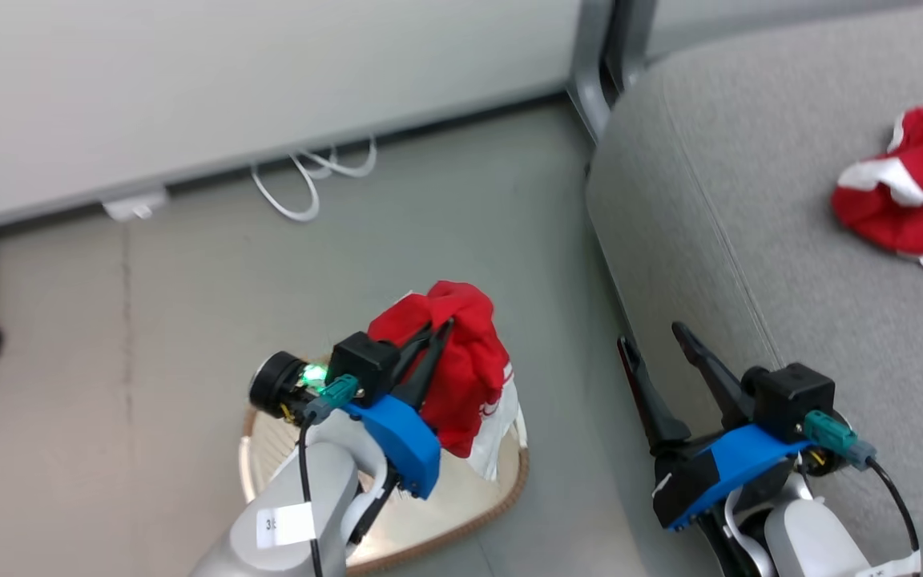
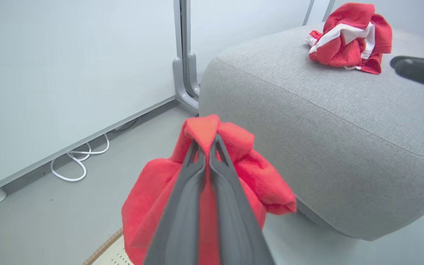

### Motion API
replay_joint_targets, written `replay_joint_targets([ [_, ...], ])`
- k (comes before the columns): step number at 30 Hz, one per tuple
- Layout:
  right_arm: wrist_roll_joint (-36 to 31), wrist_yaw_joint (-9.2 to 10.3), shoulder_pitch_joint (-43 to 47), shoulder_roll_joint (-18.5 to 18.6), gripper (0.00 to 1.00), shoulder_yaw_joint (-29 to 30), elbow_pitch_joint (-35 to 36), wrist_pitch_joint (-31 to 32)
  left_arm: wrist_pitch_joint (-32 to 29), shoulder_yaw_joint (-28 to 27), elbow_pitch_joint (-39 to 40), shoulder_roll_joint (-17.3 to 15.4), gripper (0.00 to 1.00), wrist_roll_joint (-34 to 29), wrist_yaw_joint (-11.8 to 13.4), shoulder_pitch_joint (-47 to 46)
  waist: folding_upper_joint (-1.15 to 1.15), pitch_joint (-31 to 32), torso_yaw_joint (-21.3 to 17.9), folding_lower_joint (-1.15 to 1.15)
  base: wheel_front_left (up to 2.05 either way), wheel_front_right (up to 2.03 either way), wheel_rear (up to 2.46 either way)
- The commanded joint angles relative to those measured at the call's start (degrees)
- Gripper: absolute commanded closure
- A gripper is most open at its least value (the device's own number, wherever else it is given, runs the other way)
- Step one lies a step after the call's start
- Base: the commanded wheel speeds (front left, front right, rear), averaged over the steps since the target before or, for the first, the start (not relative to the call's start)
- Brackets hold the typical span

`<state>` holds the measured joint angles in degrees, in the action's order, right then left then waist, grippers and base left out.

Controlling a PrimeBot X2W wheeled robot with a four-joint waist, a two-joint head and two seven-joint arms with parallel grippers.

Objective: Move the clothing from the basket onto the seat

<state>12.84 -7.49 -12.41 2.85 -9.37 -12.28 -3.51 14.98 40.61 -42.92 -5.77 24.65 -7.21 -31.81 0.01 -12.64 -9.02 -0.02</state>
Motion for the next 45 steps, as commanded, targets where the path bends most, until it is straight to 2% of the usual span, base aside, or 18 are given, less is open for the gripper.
replay_joint_targets([
  [1, 0.2, -0.01, 1.7, 0.1, 0.00, 0.1, 0.1, 0.6, 0.3, 0.0, 1.3, 0.5, 1.00, -0.6, -0.3, 0.3, -0.01, 6.9, 4.7, 0.02, 0.00, 0.00, 0.00],
  [10, 1.1, -0.01, 4.6, 0.1, 0.00, 0.5, 0.0, 1.9, 0.3, 3.3, 4.6, 1.9, 1.00, 0.0, -0.3, -3.9, -0.01, 11.3, 7.2, 0.02, 0.00, 0.00, 0.00],
  [20, 2.0, -0.01, 6.0, 0.1, 0.00, -0.2, -0.1, 2.2, 0.3, 5.3, 5.2, 2.4, 1.00, 1.8, -0.3, -7.0, -0.01, 13.0, 7.5, 0.02, 0.00, 0.00, 0.00],
  [29, 1.2, -0.01, 2.9, 0.1, 0.00, -4.6, -1.6, 2.7, 0.3, 5.0, 5.5, 2.1, 1.00, 2.3, -0.3, -6.2, -0.01, 12.5, 7.1, 0.02, 0.00, 0.00, 0.00],
  [36, 1.1, -0.01, -3.6, 0.1, 0.00, -8.5, -7.4, 2.0, 0.3, 6.0, 5.6, 2.2, 1.00, 2.4, -0.3, -7.1, -0.01, 11.7, 7.8, 0.02, 0.00, 0.00, 0.00],
  [45, 3.2, -0.01, -15.0, 0.1, 0.00, -12.9, -19.9, -1.4, 0.3, 7.7, 6.2, 2.4, 1.00, 2.8, -0.3, -8.2, -0.01, 10.2, 8.8, 0.02, 0.00, 0.00, 0.00],
])
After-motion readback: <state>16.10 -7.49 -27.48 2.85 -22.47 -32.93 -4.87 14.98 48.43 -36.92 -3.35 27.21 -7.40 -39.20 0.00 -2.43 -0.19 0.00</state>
